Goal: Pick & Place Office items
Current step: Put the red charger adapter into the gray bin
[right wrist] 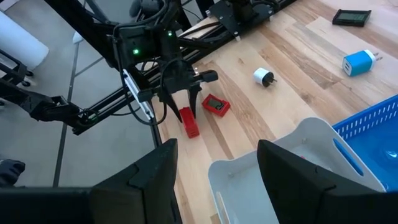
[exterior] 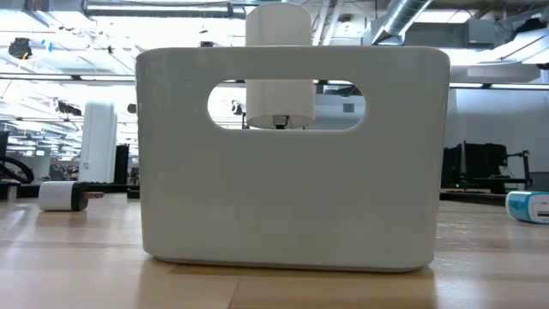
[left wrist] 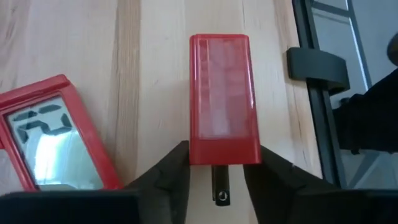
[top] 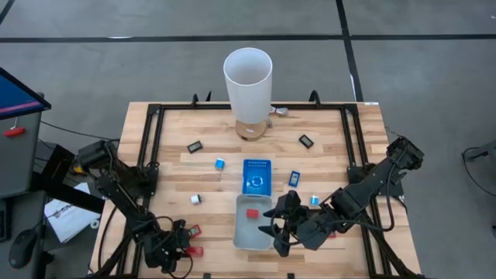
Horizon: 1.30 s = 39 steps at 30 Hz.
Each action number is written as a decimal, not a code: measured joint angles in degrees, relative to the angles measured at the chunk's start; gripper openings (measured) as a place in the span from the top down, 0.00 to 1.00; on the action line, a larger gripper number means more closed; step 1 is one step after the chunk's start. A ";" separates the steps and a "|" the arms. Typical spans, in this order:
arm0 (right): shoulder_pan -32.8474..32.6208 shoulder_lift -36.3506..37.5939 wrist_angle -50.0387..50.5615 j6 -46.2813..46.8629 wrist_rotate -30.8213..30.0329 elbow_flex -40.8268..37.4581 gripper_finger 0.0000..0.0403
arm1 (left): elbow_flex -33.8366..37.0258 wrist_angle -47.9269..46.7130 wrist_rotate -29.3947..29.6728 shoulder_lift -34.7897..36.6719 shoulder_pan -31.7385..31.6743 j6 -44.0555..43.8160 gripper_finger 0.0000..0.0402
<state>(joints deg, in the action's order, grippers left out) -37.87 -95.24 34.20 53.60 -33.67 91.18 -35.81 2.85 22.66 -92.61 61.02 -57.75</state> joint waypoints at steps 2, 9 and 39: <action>0.00 0.00 -0.36 -0.01 -0.01 0.00 0.47 | 0.00 -0.14 -0.01 1.04 -0.07 -0.10 0.72; 0.00 0.00 -2.86 -1.70 -0.94 0.00 0.47 | 0.00 -1.29 5.03 9.64 -2.11 3.65 0.72; 6.70 -1.22 -11.47 -14.00 3.64 0.02 0.47 | -21.15 -0.72 -12.39 9.57 -30.28 35.02 0.72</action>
<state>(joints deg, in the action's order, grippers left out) -31.17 -96.47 22.73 39.60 -30.03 91.20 -56.97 2.13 10.27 -83.04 30.74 -22.72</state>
